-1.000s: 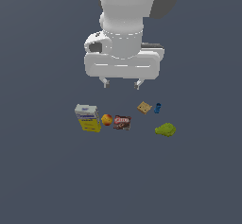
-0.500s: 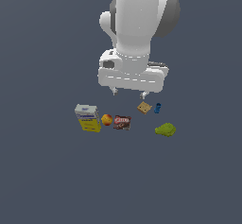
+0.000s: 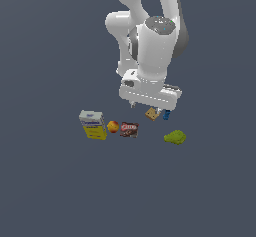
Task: Pick up a designated object from a clutter of objects.
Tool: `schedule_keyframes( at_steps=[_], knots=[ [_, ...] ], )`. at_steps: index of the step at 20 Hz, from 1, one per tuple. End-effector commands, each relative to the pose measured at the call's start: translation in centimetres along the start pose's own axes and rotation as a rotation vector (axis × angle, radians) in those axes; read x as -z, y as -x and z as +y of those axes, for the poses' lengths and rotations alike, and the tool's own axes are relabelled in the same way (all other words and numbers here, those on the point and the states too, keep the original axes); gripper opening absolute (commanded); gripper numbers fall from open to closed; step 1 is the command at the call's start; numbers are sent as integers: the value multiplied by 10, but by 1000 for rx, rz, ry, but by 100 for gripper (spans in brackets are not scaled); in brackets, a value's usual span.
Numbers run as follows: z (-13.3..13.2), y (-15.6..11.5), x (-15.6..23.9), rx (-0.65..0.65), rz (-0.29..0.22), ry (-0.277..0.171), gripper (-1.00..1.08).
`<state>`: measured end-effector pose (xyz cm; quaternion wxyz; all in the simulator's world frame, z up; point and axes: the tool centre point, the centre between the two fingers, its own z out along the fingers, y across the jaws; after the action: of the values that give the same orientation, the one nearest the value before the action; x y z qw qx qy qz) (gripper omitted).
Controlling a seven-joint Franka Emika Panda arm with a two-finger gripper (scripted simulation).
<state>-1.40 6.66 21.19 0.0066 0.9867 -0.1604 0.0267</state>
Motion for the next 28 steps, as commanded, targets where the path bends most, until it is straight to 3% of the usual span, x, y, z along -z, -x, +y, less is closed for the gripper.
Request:
schedule_keyframes(
  at_steps=[1, 16, 28],
  knots=[
    [-6, 12, -17, -40, -4, 1, 100],
    [-31, 99, -107, -269, -34, 5, 100],
    [-35, 145, -140, -372, -53, 6, 100]
  ],
)
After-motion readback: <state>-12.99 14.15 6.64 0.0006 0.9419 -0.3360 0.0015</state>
